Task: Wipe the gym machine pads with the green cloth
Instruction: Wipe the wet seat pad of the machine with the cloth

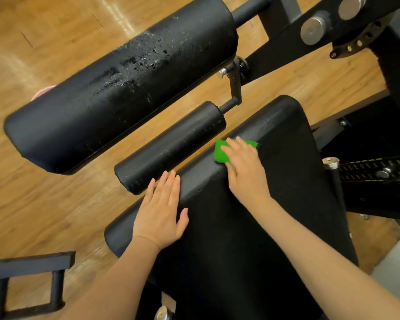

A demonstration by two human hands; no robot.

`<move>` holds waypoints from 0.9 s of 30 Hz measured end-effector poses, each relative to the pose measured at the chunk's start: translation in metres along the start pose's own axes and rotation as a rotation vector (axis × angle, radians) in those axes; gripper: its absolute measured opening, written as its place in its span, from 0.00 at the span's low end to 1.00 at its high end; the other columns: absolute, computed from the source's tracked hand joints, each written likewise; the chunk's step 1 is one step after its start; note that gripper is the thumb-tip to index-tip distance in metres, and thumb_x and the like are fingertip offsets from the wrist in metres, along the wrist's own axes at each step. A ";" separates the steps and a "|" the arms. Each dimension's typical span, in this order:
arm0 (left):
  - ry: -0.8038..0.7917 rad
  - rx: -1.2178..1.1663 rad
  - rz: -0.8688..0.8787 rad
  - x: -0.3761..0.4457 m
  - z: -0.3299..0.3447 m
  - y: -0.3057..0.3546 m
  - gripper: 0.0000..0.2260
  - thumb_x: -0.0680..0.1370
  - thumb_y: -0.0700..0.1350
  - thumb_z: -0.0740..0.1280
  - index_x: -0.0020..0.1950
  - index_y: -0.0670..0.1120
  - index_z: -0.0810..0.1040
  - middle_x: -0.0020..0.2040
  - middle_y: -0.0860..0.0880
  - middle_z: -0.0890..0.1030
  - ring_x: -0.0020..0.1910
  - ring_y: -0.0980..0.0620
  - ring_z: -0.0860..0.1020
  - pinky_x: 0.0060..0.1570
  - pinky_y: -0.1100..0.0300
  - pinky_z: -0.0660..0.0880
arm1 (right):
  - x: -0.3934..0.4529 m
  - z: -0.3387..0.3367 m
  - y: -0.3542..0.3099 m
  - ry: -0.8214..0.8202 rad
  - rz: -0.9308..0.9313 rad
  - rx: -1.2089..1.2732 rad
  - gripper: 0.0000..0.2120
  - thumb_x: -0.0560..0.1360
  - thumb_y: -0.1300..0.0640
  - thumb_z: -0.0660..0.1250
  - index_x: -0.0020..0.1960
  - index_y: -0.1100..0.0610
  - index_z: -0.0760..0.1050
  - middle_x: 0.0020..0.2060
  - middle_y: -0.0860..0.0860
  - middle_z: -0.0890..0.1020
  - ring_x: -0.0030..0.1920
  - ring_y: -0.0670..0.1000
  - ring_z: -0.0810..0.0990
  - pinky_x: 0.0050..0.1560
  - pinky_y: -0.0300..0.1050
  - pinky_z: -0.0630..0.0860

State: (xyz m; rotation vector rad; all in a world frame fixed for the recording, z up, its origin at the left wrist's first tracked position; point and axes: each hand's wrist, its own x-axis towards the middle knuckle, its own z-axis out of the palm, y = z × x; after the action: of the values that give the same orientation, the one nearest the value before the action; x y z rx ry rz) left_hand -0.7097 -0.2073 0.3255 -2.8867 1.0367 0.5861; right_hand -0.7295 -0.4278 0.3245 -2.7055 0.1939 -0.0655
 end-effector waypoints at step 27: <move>-0.044 -0.150 0.331 -0.023 -0.001 -0.052 0.40 0.79 0.63 0.56 0.78 0.44 0.37 0.79 0.44 0.39 0.78 0.47 0.38 0.74 0.51 0.38 | -0.023 0.041 -0.112 0.216 0.510 0.043 0.20 0.77 0.69 0.58 0.68 0.61 0.69 0.69 0.57 0.69 0.73 0.54 0.61 0.70 0.49 0.61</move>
State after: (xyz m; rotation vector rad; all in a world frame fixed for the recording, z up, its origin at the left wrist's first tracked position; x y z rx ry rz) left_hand -0.6938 -0.1526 0.3292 -2.8250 1.5409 0.7671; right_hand -0.7351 -0.3064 0.3337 -2.5191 0.9232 -0.2060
